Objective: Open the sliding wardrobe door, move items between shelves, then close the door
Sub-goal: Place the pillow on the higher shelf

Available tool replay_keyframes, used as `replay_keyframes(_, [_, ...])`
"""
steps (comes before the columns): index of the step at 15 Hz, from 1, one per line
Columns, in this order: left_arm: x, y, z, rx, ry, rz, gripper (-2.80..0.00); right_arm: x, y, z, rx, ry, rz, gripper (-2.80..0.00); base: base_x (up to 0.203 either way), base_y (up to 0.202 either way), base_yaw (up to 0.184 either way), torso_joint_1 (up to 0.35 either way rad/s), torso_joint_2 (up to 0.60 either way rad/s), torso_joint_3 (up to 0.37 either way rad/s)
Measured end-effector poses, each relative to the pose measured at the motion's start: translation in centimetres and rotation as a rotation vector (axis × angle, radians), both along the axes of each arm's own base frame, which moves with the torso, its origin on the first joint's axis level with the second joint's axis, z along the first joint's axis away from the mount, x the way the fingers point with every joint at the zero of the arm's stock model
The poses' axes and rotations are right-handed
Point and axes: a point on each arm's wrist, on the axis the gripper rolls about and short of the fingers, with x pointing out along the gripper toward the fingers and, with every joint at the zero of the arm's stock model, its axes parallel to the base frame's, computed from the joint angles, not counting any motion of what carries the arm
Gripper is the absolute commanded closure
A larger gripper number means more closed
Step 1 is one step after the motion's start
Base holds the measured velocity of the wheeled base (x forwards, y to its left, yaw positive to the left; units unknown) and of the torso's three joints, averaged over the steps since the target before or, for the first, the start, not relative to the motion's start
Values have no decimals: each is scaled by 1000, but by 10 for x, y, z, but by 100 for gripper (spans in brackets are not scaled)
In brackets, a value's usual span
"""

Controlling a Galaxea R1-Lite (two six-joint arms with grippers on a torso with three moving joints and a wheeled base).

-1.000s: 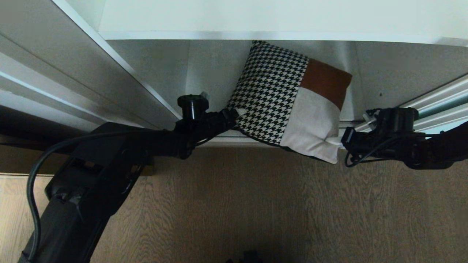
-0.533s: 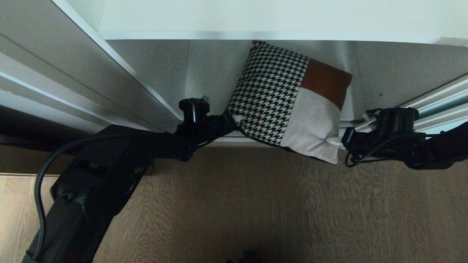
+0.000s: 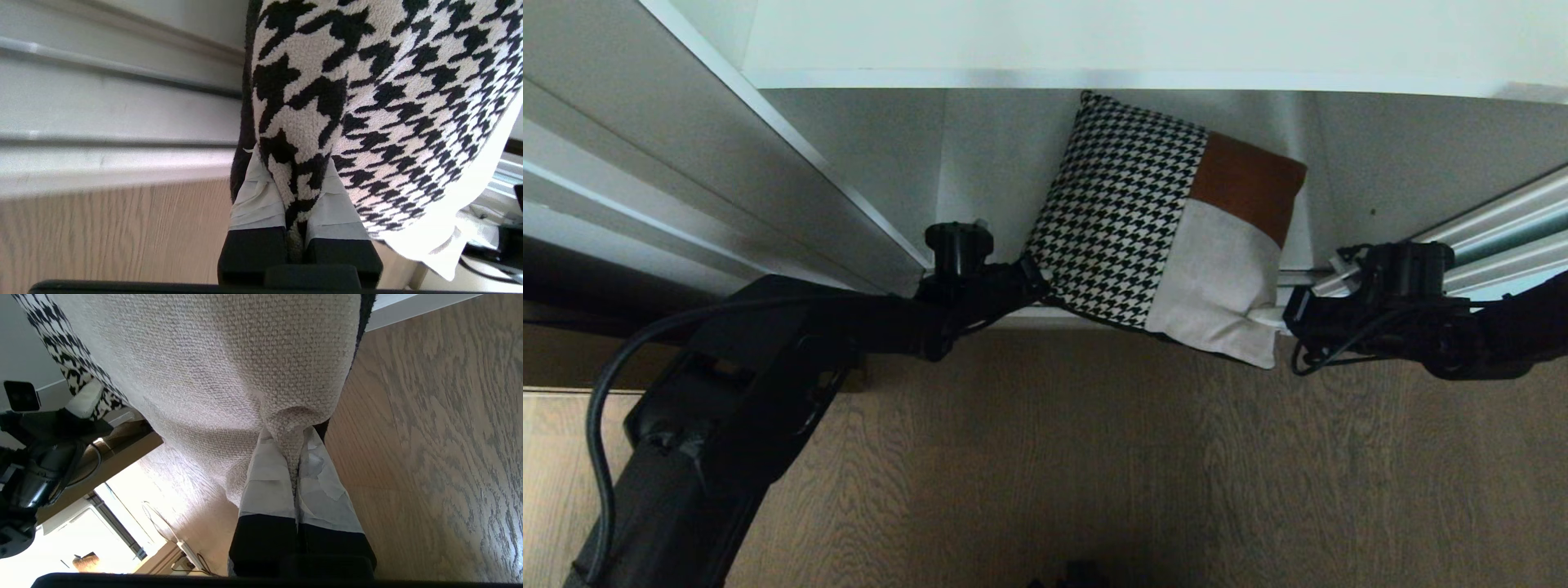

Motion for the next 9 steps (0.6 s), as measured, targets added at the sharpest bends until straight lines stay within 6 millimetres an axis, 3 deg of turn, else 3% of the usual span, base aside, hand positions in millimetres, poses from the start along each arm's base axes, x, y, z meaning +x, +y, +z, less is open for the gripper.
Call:
replay_keyframes(5, [-29,8,1,9,-24,-68,0,-10,1,16,6,-24,-3,0,0,0,0,0,0,0])
replay_keyframes(9, [-59,6,31,0,-109,-102,0,-32,5,35,1,-67,6,0,0,0,0,0,0,0])
